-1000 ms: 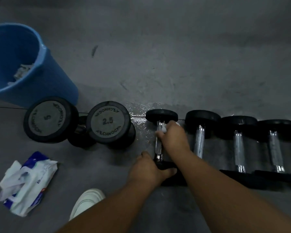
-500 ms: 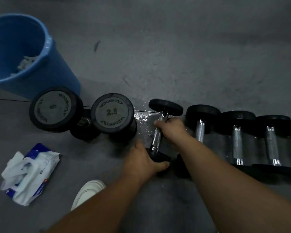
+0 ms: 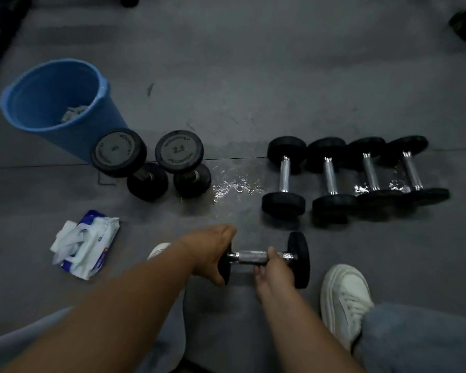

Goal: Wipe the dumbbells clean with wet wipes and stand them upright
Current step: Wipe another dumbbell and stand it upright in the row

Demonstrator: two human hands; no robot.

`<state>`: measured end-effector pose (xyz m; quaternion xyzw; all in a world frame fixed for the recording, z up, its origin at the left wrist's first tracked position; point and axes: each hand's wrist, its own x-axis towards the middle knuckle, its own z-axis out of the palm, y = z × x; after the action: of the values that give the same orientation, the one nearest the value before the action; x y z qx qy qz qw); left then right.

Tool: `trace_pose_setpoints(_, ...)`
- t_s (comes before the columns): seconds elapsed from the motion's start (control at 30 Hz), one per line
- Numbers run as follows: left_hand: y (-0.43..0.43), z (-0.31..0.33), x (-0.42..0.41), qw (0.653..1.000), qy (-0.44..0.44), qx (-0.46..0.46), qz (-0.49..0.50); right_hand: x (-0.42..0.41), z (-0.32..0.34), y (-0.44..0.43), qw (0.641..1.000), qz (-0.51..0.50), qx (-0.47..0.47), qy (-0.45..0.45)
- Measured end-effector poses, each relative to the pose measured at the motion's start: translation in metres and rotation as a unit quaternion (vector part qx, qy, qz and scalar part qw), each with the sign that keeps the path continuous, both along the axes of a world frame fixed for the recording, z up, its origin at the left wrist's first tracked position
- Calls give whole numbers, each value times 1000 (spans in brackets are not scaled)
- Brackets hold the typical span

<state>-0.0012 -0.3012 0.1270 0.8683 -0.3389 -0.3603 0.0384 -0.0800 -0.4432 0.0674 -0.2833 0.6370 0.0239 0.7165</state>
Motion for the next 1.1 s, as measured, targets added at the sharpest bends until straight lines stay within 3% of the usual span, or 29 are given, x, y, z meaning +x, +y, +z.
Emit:
trace_pose_setpoints(0.13,-12,-39,-45,996,-8,10,90,-7,-41,-14,1000,4,17,-4)
trace_pose_setpoints(0.27,-17,-60,-48,989,-24,39,143,1,-54,-27,988,147,3,52)
trace_pose_setpoints(0.33,-13,-67,-38,990,-30,46,133,-4,-52,-22,949,304,-39,77)
trace_pose_setpoints(0.43,-10,-69,-27,992,-36,51,112,-14,-39,3,854,489,-179,-1)
trace_pose_setpoints(0.5,-8,-67,-29,990,-44,32,132,-8,-35,13,813,504,-284,-73)
trace_pose_setpoints(0.6,-5,-66,-45,979,-93,4,179,12,-30,9,818,501,-266,-95)
trace_pose_setpoints(0.63,-6,-66,-52,975,-104,1,196,14,-28,7,805,522,-270,-82)
trace_pose_setpoints(0.77,-18,-69,-67,969,-90,23,230,20,-18,10,703,624,-338,-38)
trace_pose_setpoints(0.9,-19,-74,-61,967,-74,29,240,33,-20,16,721,601,-333,-90)
trace_pose_setpoints(1.03,-17,-74,-58,967,-70,25,246,31,-28,11,679,652,-339,-10)
trace_pose_setpoints(1.1,-17,-77,-58,965,-67,16,252,31,-26,11,704,623,-339,-31)
